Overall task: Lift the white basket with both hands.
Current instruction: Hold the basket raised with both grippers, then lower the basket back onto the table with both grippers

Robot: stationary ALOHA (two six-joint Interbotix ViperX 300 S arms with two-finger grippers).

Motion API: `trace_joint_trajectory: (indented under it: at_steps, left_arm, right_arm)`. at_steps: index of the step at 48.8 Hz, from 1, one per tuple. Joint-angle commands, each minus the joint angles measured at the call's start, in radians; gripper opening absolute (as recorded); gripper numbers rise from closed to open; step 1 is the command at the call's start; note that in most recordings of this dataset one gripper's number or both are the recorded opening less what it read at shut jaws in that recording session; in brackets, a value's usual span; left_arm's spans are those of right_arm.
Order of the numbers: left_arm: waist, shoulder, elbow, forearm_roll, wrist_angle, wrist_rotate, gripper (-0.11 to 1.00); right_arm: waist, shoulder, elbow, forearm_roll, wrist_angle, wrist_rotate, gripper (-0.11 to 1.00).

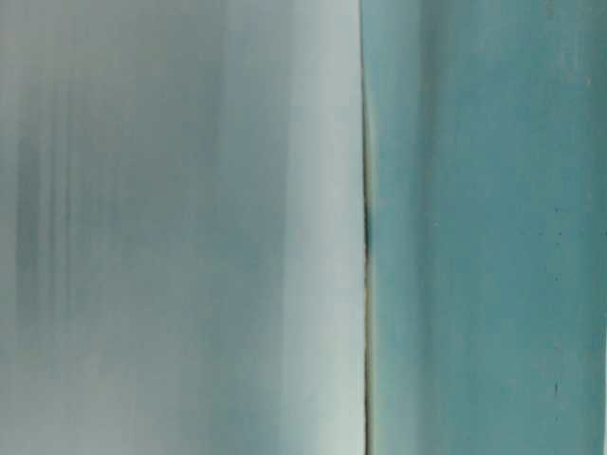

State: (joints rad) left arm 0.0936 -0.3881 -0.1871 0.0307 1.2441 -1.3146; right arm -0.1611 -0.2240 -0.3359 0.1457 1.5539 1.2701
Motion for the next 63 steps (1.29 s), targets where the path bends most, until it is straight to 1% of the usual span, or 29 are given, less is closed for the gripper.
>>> trace_joint_trajectory:
  at_steps: [1, 7, 11, 14, 19, 23, 29, 34, 37, 45, 52, 59, 63]
  left_arm:
    - [-0.012, 0.025, -0.025, -0.003, -0.041, 0.037, 0.16]
    - [-0.014, 0.020, 0.021, -0.003, -0.054, 0.038, 0.16]
    - [-0.014, 0.014, 0.063, -0.003, -0.069, 0.040, 0.16]
    - [-0.012, 0.000, 0.106, -0.002, -0.086, 0.037, 0.16]
    - [-0.009, -0.023, 0.193, 0.000, -0.166, 0.031, 0.16]
    - [-0.012, -0.028, 0.272, 0.000, -0.249, 0.028, 0.16]
    - [-0.014, -0.026, 0.367, 0.000, -0.313, 0.034, 0.16]
    - [-0.014, -0.029, 0.440, 0.000, -0.382, 0.037, 0.16]
    - [-0.014, -0.029, 0.485, 0.000, -0.426, 0.037, 0.16]
    - [-0.012, -0.031, 0.598, 0.000, -0.497, 0.037, 0.16]
    - [-0.005, -0.031, 0.650, 0.000, -0.511, 0.037, 0.16]
    - [0.012, -0.023, 0.684, 0.003, -0.520, 0.038, 0.16]
    - [0.020, 0.003, 0.703, 0.005, -0.549, 0.038, 0.16]
  right_arm:
    - [0.044, 0.021, -0.018, -0.008, -0.025, -0.035, 0.19]
    - [0.048, 0.018, 0.012, -0.044, -0.021, -0.046, 0.19]
    - [0.051, 0.012, 0.058, -0.051, -0.025, -0.049, 0.20]
    - [0.060, 0.003, 0.110, -0.054, -0.032, -0.048, 0.19]
    - [0.061, -0.017, 0.206, -0.055, -0.057, -0.038, 0.20]
    - [0.055, -0.034, 0.291, -0.055, -0.118, -0.035, 0.20]
    - [0.052, -0.055, 0.420, -0.041, -0.267, -0.035, 0.20]
    - [0.043, -0.077, 0.508, -0.023, -0.383, -0.034, 0.19]
    - [0.041, -0.086, 0.541, -0.020, -0.426, -0.032, 0.20]
    - [0.043, -0.092, 0.598, -0.015, -0.442, -0.035, 0.20]
    - [0.043, -0.091, 0.667, -0.015, -0.460, -0.040, 0.20]
    - [0.040, -0.089, 0.752, -0.015, -0.551, -0.038, 0.20]
    - [0.040, -0.086, 0.795, -0.014, -0.597, -0.035, 0.20]
